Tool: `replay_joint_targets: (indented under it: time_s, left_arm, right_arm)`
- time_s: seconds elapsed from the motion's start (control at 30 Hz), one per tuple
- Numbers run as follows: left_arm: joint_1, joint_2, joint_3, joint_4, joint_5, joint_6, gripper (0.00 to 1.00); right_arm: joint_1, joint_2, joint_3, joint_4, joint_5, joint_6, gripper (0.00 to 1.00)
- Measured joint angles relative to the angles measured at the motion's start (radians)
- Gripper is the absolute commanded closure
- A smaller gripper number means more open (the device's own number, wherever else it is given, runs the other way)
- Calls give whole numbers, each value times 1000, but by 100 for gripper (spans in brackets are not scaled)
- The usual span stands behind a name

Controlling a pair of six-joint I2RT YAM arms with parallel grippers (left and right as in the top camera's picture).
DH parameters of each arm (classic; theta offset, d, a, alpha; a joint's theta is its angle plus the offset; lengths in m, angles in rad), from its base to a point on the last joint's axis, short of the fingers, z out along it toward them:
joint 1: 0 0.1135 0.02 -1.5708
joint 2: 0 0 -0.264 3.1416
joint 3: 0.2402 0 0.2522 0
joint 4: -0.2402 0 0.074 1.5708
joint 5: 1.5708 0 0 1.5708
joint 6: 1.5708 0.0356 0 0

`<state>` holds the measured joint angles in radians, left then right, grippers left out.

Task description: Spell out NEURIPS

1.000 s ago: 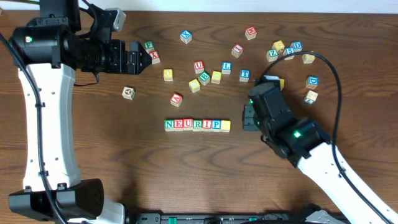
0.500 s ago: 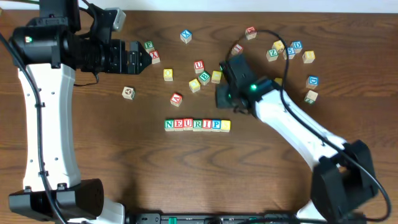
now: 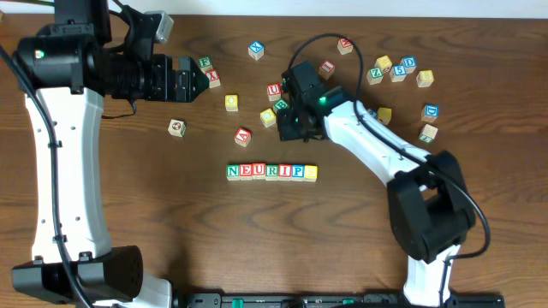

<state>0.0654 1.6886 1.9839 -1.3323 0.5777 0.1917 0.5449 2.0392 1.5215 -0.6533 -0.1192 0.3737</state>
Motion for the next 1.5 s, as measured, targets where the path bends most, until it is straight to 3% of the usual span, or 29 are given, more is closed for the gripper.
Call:
replay_joint_targets:
  time_s: [1.5]
  left_arm:
    - [0,0,0,0,0,0,2]
  right_arm:
    - [133,107,29,95,-46,-11,99]
